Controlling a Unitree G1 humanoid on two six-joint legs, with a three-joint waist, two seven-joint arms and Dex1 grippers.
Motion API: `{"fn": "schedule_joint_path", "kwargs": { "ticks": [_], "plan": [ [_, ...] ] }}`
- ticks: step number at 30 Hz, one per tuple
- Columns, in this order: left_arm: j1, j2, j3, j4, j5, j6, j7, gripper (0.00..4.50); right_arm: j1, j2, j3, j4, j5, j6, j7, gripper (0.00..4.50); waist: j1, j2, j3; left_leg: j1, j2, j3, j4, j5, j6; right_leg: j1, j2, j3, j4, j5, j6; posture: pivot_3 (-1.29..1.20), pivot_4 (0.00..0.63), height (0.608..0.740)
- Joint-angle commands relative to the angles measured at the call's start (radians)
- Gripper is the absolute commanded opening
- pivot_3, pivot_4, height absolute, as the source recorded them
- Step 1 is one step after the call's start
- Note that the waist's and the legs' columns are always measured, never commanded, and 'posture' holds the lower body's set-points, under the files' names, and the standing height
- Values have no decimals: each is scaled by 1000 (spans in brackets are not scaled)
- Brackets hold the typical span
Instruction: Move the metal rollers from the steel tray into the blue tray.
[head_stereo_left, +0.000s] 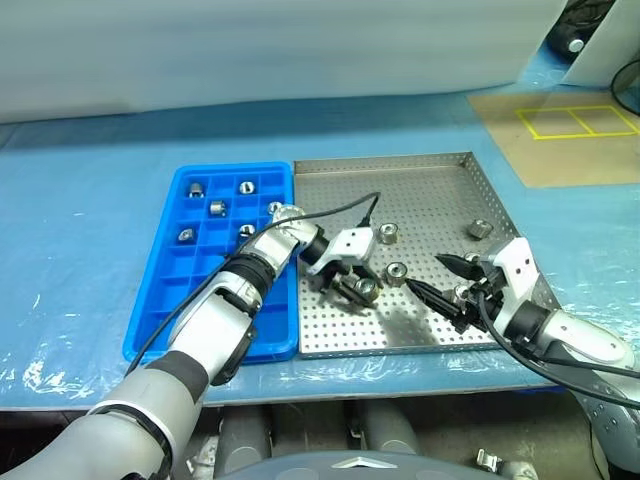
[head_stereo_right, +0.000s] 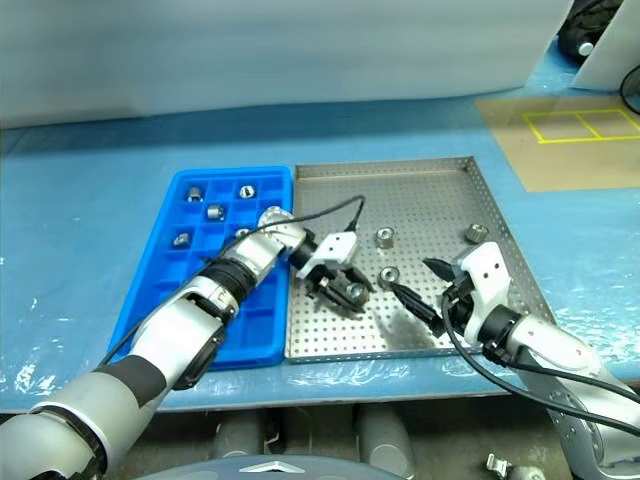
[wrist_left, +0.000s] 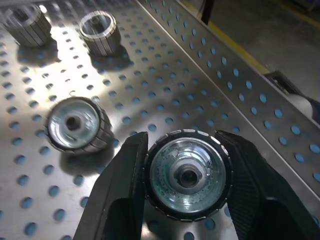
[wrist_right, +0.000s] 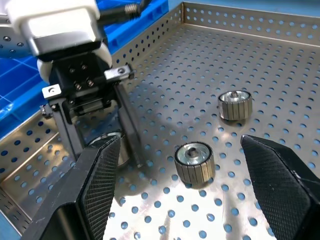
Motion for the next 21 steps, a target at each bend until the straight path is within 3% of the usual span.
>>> {"fn": "schedule_joint_path", "kwargs": {
  "ticks": [1, 11, 21],
  "plan": [
    [-26, 44, 60, -137, -75, 83, -22, 1773, -59, -22, 30, 26, -1, -25, 37, 3948, 0, 0, 0, 0, 0, 0, 0, 0, 0, 0, 0, 0, 0, 0, 0, -433, 150, 740],
    [118, 322, 115, -433, -93, 182, 32, 1773, -345, -16, 204, 277, -68, -95, 187, 3948, 26, 1, 0, 1, 1, 0, -1, 0, 0, 0, 0, -1, 1, 0, 0, -190, 150, 740],
    [382, 633, 291, -783, -185, 402, 176, 1773, -692, 142, 439, 527, -84, -126, 419, 3948, 96, 2, 1, -2, 2, 0, -4, 3, -3, -5, 0, -3, 4, -1, -2, 93, 150, 740]
  ]
}}
